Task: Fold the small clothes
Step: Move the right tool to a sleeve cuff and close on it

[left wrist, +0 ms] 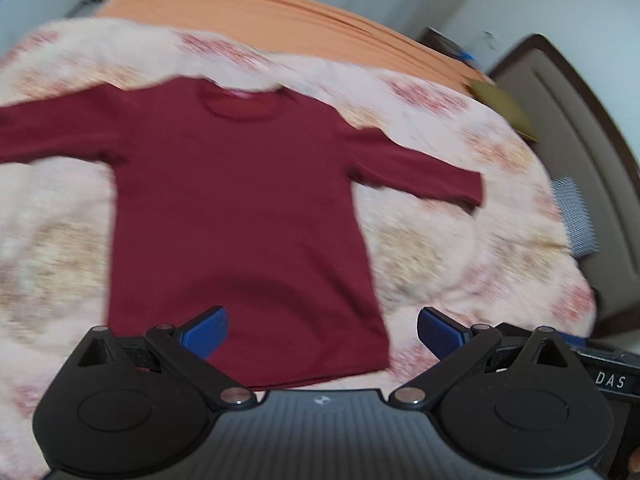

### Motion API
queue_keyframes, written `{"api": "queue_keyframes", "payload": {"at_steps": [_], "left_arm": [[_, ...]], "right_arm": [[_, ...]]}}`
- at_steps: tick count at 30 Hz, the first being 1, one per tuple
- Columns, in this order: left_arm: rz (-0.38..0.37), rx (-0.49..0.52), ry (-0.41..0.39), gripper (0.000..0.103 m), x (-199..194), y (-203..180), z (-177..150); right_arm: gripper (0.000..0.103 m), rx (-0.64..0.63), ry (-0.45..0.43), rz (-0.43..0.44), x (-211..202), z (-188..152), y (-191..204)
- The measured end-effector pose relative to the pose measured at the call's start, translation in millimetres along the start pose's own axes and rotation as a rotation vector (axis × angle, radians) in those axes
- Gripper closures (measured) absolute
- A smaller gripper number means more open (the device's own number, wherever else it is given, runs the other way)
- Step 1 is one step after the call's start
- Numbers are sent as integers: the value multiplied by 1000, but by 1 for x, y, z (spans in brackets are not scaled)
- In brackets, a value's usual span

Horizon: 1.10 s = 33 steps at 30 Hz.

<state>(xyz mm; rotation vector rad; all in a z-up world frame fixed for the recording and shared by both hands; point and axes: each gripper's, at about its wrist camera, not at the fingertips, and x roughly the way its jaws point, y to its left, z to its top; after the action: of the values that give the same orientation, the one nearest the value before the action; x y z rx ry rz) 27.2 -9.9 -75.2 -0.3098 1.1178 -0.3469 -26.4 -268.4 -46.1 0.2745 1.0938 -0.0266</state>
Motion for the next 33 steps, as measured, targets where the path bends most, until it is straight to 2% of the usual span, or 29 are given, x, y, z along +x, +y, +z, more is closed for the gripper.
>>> {"api": "queue_keyframes", "payload": {"at_steps": [3,6,10,14,20,23,27,30,33], "left_arm": [[-75,31,54,0,19,-3,-4],[-90,58,74,0,26,-14,0],[-24,99,46,0,22,-35,12],[41,51,34,0,29,-53,23],[201,-65,29,0,63,-93,21],[256,-119,48,0,86,-117,19],[312,-143,103,0,111,-149,16],[334,-154,116,0,123,-167,17],[368,-147,132,0,134,-176,19]], "right_arm": [[0,76,-25,6,-8,-4,-24],[0,148,-58,18,-16,4,-55],[1,201,-87,34,-7,28,-109],[1,196,-124,79,15,62,-170],[1,243,-132,199,82,121,-287],[1,220,-147,191,121,149,-334],[2,233,-190,188,173,185,-394],[8,222,-223,189,215,211,-425],[18,216,-236,195,251,233,-447]]}}
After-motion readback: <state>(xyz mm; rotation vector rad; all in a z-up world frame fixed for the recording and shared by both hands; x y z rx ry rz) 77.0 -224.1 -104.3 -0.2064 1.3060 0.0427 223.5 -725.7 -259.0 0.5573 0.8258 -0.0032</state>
